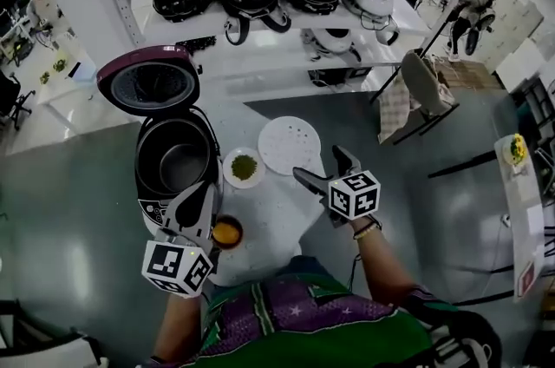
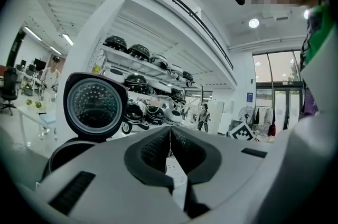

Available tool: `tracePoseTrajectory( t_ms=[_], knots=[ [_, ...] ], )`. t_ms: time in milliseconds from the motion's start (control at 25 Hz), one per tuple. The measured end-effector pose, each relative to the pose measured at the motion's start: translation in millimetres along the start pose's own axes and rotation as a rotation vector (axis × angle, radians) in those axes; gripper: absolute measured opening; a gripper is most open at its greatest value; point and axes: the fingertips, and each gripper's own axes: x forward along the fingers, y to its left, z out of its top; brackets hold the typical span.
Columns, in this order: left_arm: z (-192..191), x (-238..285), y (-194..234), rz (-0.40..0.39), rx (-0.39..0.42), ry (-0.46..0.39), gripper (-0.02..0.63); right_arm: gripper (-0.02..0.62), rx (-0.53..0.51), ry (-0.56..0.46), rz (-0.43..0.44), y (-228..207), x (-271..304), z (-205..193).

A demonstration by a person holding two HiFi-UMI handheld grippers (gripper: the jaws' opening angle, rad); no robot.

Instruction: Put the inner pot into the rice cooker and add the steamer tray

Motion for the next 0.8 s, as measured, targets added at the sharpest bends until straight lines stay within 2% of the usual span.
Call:
tracePoseTrajectory(
  t_ms=[400, 680, 800],
  knots=[
    [-19, 31, -28, 0.109, 0.014, 0.046, 0.023, 0.535, 0.039, 0.087, 0.034, -76, 29, -40],
    [-38, 52, -48, 0.167, 0.007, 0.061, 0.023, 0.509, 0.055, 0.159, 0.044, -119, 52, -76],
    [-42, 58, -57, 0.182, -0.015, 0.053, 0.023, 0.489, 0.03, 0.195, 0.04, -134, 60, -91]
  ],
)
